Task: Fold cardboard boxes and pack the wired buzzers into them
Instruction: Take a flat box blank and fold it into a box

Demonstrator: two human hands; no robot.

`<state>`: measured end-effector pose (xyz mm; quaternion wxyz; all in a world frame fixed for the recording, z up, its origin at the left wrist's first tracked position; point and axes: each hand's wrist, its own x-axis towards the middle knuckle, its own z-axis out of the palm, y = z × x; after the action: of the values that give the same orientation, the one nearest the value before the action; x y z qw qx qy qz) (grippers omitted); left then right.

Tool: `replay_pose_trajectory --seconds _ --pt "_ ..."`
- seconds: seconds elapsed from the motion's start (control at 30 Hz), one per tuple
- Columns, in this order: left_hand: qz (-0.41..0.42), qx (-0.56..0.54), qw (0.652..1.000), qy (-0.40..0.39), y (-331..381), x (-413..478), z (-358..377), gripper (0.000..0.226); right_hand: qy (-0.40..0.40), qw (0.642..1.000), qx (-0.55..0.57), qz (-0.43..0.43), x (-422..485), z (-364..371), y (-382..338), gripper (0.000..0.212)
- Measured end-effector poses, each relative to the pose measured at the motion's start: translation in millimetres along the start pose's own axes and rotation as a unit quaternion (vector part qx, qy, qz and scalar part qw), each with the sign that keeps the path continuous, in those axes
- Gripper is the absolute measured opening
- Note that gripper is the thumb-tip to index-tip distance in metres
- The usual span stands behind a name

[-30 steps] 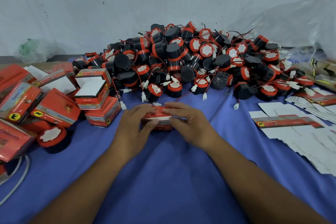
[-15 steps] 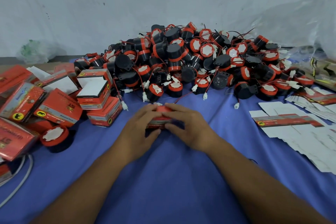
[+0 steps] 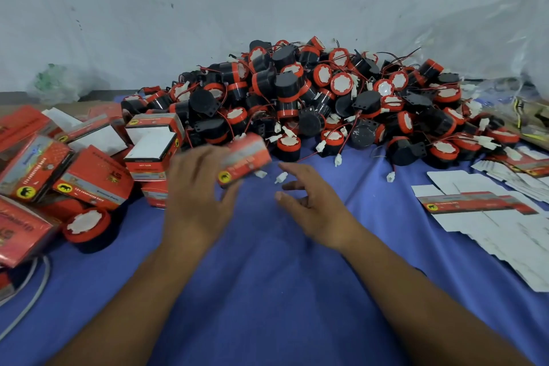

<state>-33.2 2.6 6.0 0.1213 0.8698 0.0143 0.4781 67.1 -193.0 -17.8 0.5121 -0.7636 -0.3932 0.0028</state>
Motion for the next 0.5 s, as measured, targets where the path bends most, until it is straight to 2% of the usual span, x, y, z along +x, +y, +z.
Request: replay_pose_trajectory --seconds 0.07,0.13,0.17,0.23,0.3,0.4,0.5 --pt "-0.010 0.065 0.992 0.112 -26.2 11.2 -17.0 0.043 0.000 1.000 -0.018 0.005 -0.2 0.7 1.6 0.044" --pt "-0.045 0.116 0.976 0.177 -60.2 18.9 -34.3 0.040 -0.006 0.999 -0.029 0.012 0.3 -0.1 2.2 0.037" --pt "-0.093 0.129 0.971 0.177 -79.0 21.4 -41.3 0.039 -0.012 0.999 -0.038 0.014 0.8 -0.4 2.0 0.035" --pt "-0.201 0.143 0.960 0.129 -108.3 26.6 -53.6 0.044 -0.025 0.998 -0.056 0.015 1.2 0.4 0.7 0.031" --pt "-0.249 0.155 0.953 0.077 -119.1 27.9 -60.0 0.056 -0.032 0.997 -0.070 0.009 1.0 2.1 0.0 0.027" --pt "-0.177 0.167 0.967 0.071 -102.5 20.8 -54.0 0.058 -0.043 0.996 -0.082 0.005 0.7 0.9 -0.4 0.025" --pt "-0.160 0.167 0.972 0.043 -87.3 18.3 -50.1 0.064 -0.046 0.992 -0.114 0.008 1.2 -5.6 -2.8 0.025"
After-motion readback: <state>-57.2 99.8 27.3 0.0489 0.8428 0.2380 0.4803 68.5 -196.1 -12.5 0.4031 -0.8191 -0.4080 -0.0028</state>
